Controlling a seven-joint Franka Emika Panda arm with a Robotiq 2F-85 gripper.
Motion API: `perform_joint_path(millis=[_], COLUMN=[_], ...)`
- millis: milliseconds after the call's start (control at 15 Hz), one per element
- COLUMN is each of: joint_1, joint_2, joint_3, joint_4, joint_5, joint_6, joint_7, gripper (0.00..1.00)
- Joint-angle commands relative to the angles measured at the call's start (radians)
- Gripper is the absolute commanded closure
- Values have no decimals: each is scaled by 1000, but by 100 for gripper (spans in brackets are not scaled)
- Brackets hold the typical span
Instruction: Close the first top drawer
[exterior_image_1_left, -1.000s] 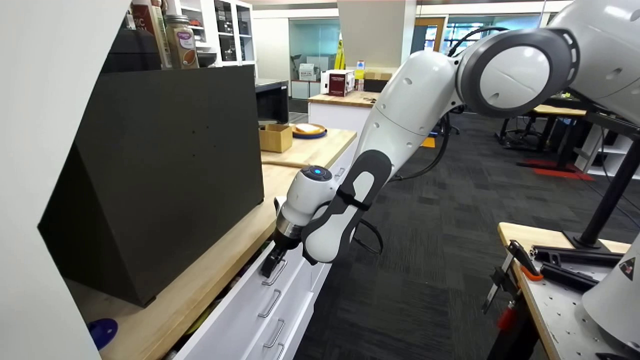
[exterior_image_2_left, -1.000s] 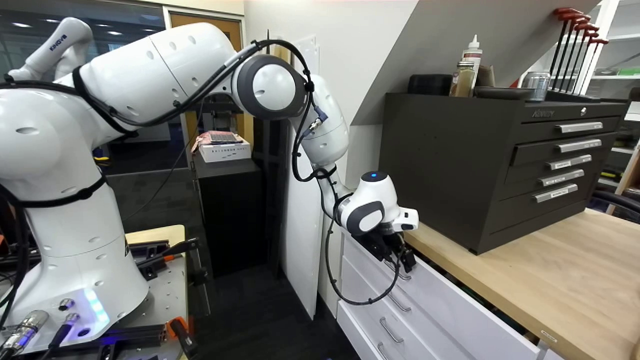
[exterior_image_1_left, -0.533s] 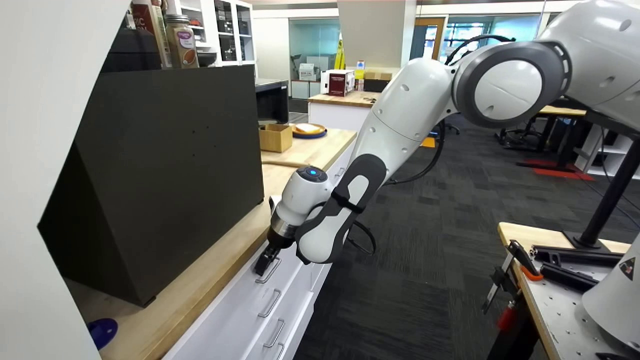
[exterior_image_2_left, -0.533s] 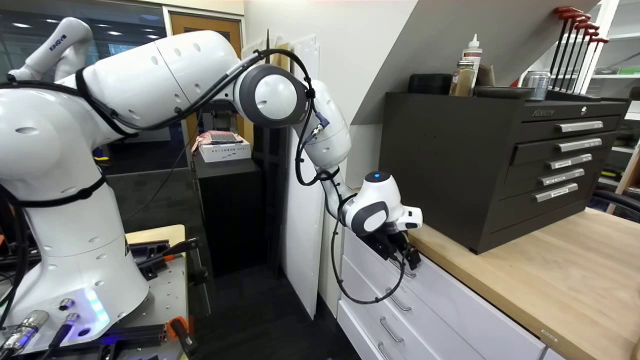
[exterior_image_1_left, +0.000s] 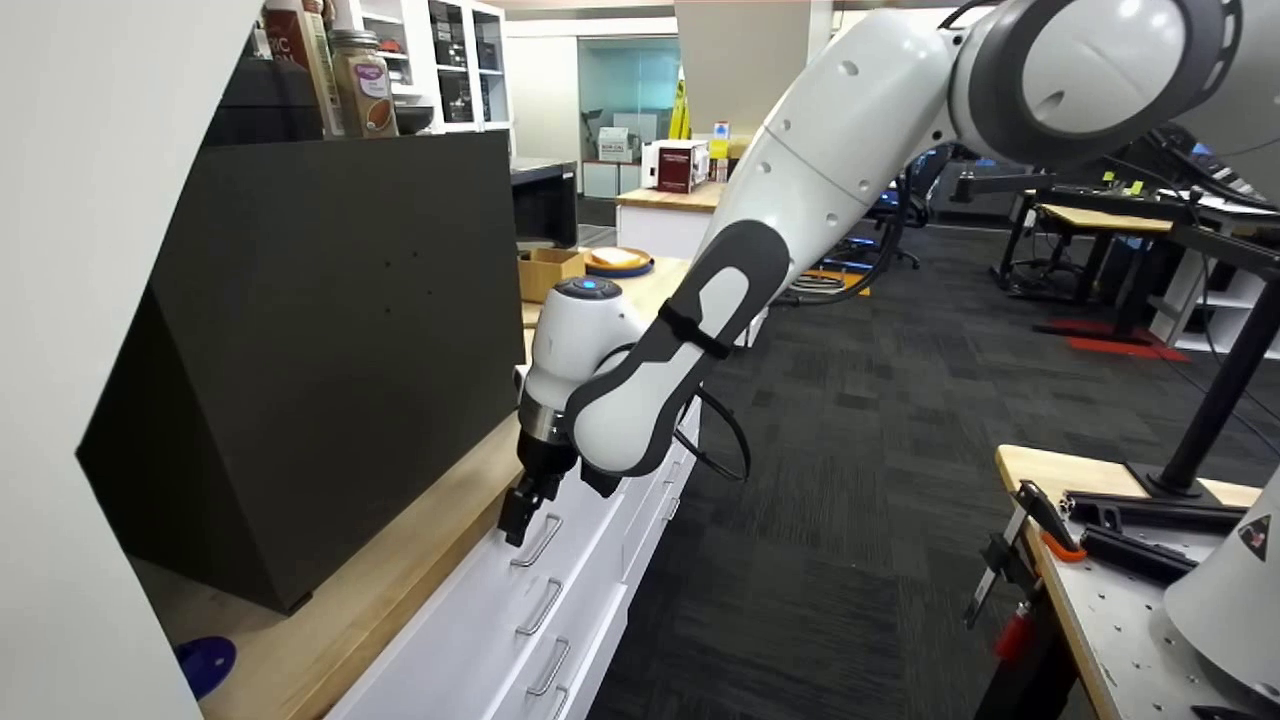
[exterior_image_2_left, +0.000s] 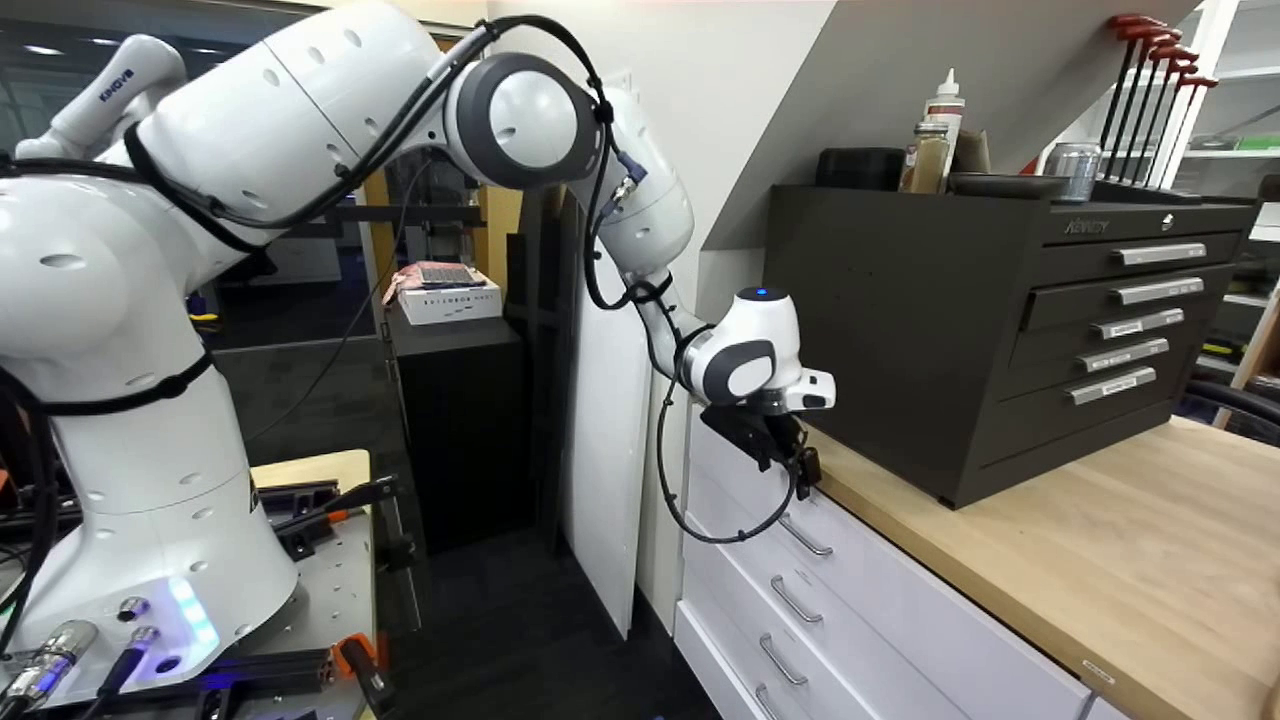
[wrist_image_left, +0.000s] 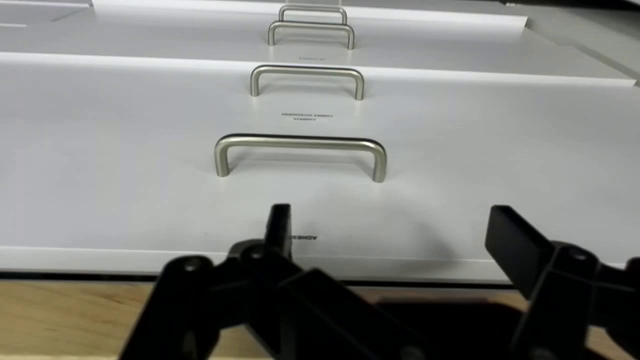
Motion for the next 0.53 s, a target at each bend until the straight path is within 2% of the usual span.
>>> perform_joint_path(millis=[0, 200, 467], joint_1=[30, 50, 70], joint_2=[-158, -215, -266], joint_3=[-6, -11, -17], joint_4=[-134, -162, -216], joint_5=[22, 25, 18], joint_6=[-182, -324, -405], joint_7=[21, 40, 66], gripper=[0, 0, 0])
